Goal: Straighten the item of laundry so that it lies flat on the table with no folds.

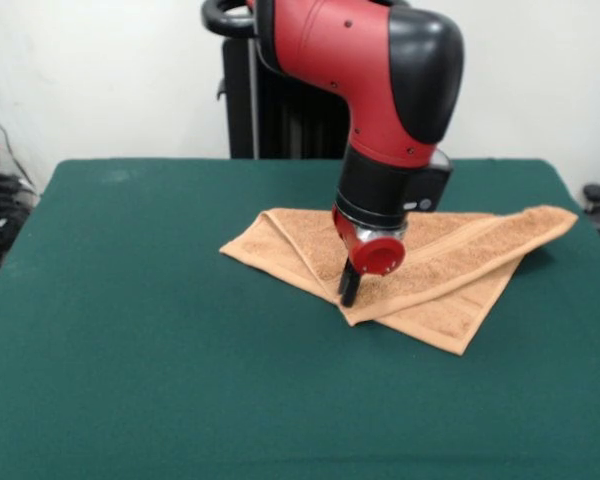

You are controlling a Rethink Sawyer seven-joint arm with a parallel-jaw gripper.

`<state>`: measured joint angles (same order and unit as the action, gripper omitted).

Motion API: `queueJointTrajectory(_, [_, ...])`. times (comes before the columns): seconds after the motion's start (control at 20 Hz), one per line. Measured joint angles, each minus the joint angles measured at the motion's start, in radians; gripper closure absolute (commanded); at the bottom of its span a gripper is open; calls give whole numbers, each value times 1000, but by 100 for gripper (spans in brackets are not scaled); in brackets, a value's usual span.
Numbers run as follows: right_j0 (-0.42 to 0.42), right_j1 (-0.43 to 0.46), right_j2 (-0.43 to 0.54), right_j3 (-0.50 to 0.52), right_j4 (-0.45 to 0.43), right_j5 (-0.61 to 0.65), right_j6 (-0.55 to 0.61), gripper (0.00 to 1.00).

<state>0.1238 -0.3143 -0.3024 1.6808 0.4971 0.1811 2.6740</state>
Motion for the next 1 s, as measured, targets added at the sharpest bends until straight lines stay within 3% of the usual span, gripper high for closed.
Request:
queueJointTrajectory(0.35, [6,-8,-4,2,0,0,0,100])
queueJointTrajectory(1.0, [8,-152,-3,52,-13,1,0,100])
